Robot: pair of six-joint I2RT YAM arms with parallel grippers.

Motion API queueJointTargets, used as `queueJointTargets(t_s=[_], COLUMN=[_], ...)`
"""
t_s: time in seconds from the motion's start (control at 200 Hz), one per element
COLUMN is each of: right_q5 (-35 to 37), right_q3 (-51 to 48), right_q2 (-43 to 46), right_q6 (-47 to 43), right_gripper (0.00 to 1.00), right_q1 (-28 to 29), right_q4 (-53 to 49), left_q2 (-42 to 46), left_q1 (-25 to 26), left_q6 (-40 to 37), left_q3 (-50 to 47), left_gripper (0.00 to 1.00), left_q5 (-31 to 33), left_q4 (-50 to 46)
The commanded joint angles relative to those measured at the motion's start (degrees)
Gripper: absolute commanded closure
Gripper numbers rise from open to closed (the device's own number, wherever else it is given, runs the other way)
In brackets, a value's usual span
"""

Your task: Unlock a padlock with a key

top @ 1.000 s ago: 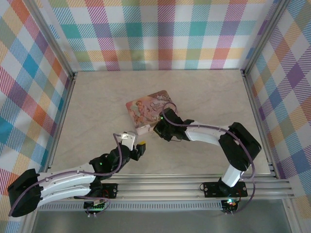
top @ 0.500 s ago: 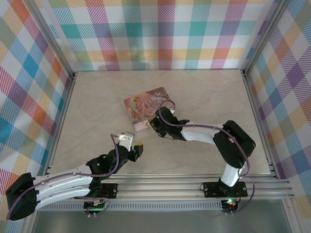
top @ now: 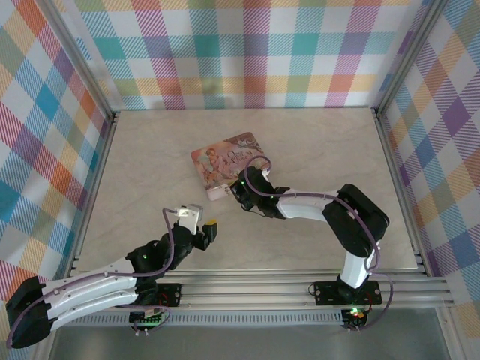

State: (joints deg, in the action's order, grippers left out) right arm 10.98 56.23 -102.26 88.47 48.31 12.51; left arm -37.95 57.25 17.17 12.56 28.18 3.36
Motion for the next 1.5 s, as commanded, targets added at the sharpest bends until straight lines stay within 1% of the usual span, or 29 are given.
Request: queueJointTargets(t_s=[0.0,0.155,0.295,0.375,0.46,0.67,0.815,0.895,0.975,1.075,1.155,1.205,1.275,1.335,1.39,1.495], right_q5=[2.99,0.46,-5.23,-6.94,-6.75,-2.41,-2.73,-4.24,-7.63,-13.08,-14.10,-16.01,-21.16,-24.71,-24.56,-20.05], right_q3=[-1.77,-4.76,-3.35,-2.94,-2.03,-1.30,-3.10,-5.11,-5.78,-5.11,-4.45,-4.55,-3.53,0.21,4.90,13.72], right_q2=[1.99,2.01,0.61,0.43,1.85,8.37,11.86,14.30,16.87,19.59,21.96,23.22,23.02,20.56,17.68,12.60], right_q6=[-0.57,1.09,-1.31,-2.53,-4.66,-9.84,-10.94,-12.71,-16.91,-25.23,-31.81,-35.56,-41.50,-46.84,-51.75,-58.39], right_gripper=[1.00,1.00,1.00,1.00,1.00,1.00,1.00,1.00,1.00,1.00,1.00,1.00,1.00,1.00,1.00,1.00], right_q1=[-1.42,-2.91,-4.43,-4.65,-4.63,-4.68,-5.79,-7.61,-10.38,-13.79,-16.08,-18.57,-22.98,-26.38,-27.90,-29.08], right_q4=[-1.98,-0.26,-1.48,-1.13,-3.50,-9.69,-12.54,-14.41,-18.80,-26.34,-33.93,-37.03,-39.99,-44.70,-49.47,-55.64], left_q2=[0.51,0.38,-0.37,-1.23,-2.79,-8.03,-12.57,-16.18,-20.27,-24.89,-27.94,-29.50,-31.46,-32.89,-33.96,-35.92], left_q1=[-0.65,-0.82,-1.16,-1.39,-1.69,-2.82,-4.30,-6.46,-8.76,-11.02,-12.20,-12.82,-13.62,-14.11,-14.29,-15.63], left_q6=[0.72,0.89,1.11,1.32,1.48,1.55,2.68,3.78,4.60,4.53,4.11,3.93,3.80,3.59,3.23,1.25], left_q3=[0.08,1.54,3.30,4.31,5.81,10.71,14.78,17.89,21.33,24.91,26.97,28.04,29.31,30.48,31.71,35.79], left_gripper=[0.40,0.39,0.38,0.38,0.38,0.37,0.36,0.35,0.34,0.33,0.33,0.33,0.33,0.33,0.33,0.33], left_q5=[0.97,1.20,1.08,0.83,0.19,-1.71,-3.29,-6.66,-10.48,-15.04,-17.39,-18.30,-19.63,-20.68,-21.11,-22.58], left_q4=[-1.91,-3.78,-5.62,-6.10,-6.63,-7.98,-9.92,-11.66,-13.29,-14.05,-13.91,-13.73,-13.40,-13.37,-13.62,-15.92])
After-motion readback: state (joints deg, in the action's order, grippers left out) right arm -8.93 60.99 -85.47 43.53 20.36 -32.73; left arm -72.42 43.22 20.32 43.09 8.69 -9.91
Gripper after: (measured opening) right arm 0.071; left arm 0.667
